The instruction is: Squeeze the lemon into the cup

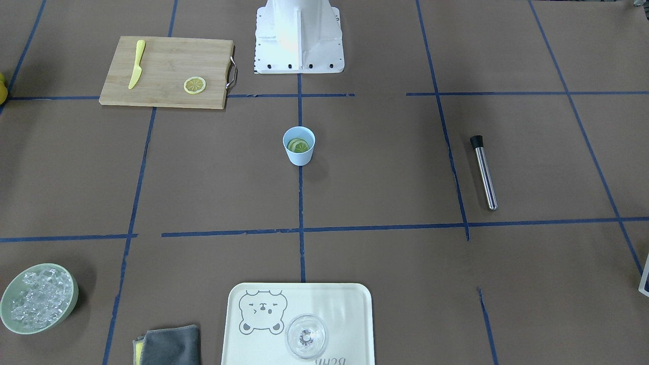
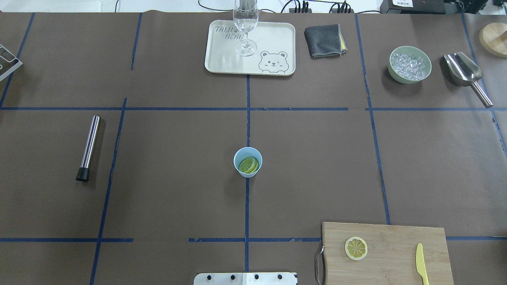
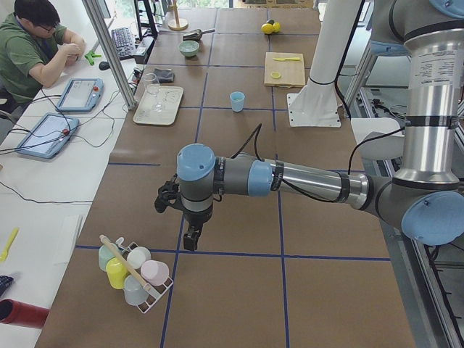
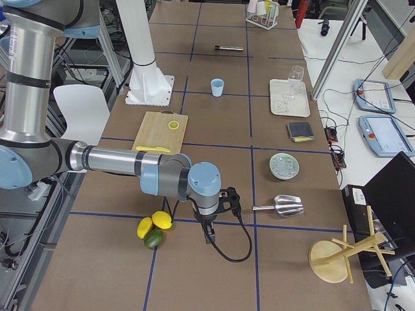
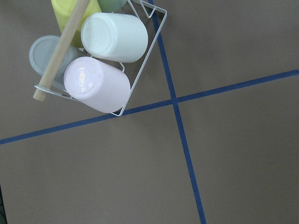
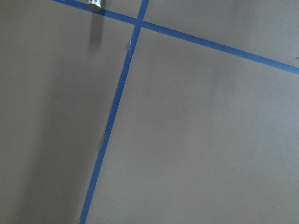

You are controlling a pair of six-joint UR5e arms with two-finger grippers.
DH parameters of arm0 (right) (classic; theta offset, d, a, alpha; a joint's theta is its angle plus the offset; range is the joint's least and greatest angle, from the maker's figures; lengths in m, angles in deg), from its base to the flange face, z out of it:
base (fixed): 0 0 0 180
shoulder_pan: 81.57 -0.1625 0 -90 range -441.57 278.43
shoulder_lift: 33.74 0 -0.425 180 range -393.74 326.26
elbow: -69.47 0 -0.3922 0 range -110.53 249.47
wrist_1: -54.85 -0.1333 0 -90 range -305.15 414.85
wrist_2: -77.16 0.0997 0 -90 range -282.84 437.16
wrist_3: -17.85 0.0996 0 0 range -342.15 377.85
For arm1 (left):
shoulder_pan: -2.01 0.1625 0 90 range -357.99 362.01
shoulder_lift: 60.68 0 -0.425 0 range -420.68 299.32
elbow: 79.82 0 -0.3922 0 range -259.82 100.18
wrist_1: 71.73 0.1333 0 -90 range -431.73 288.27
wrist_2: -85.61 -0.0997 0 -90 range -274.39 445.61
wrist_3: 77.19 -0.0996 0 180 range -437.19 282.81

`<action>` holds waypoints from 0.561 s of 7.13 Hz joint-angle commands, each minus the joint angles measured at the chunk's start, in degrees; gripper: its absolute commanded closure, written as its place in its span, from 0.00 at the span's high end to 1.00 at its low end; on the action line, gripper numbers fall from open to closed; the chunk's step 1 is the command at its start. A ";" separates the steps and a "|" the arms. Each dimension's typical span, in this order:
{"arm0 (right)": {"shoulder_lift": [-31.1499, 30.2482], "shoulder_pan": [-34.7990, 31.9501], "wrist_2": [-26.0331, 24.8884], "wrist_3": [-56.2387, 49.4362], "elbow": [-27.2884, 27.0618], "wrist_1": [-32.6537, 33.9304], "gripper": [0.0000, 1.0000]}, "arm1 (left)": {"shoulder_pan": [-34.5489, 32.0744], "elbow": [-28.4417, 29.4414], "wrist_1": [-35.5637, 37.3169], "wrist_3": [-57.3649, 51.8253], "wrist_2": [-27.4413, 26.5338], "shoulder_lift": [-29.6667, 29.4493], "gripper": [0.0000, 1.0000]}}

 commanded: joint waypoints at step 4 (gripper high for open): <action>0.13 0.21 0.87 3.44 0.07 -1.28 1.00 | 0.00 0.08 -0.02 0.08 0.01 -0.04 1.00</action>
